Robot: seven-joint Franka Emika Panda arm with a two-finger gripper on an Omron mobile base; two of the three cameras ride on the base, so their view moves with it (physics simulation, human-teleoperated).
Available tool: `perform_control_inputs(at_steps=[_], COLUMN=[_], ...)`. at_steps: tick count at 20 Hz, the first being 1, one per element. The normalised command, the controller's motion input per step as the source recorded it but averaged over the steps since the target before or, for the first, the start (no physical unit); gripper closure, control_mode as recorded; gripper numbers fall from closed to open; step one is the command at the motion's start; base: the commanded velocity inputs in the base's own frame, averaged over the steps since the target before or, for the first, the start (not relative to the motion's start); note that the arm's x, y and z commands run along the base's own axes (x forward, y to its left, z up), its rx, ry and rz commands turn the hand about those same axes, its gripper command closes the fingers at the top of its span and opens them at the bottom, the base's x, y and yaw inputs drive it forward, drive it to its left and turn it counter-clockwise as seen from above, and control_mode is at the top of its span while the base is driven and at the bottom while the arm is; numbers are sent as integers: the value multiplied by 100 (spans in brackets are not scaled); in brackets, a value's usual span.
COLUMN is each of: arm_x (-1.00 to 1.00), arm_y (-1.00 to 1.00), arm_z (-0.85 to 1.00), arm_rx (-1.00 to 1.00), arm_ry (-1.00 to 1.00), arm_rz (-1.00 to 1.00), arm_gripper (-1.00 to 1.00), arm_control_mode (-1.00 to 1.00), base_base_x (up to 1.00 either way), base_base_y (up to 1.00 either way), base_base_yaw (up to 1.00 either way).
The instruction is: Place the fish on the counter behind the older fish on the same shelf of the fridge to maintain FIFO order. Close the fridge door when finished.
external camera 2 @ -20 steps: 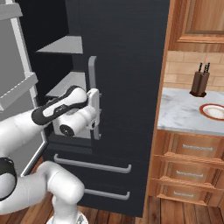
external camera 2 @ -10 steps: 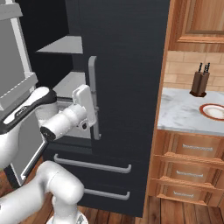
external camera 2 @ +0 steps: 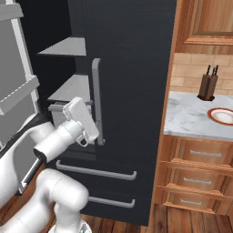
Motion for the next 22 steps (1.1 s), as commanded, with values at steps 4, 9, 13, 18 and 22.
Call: perform_control_inputs(at_steps=[4,9,13,18,22], arm_x=[-92,-93,-88,-75,-92], arm_y=[14,36,59,79,53], arm_z=[54,70,64,65,72], arm_rx=[-19,-15,-12,-14,-17], arm_ry=[0,1,0,0,-1], arm_rz=[-7,-6,-2,0,-1], arm_gripper=[-100,-100,-100,-100,-100], arm_control_mode=[-100,-100,-100,-100,-100], base_base_x=[0,0,0,0,0], base_base_y=[0,0,0,0,0], base_base_yaw=[0,0,0,0,0])
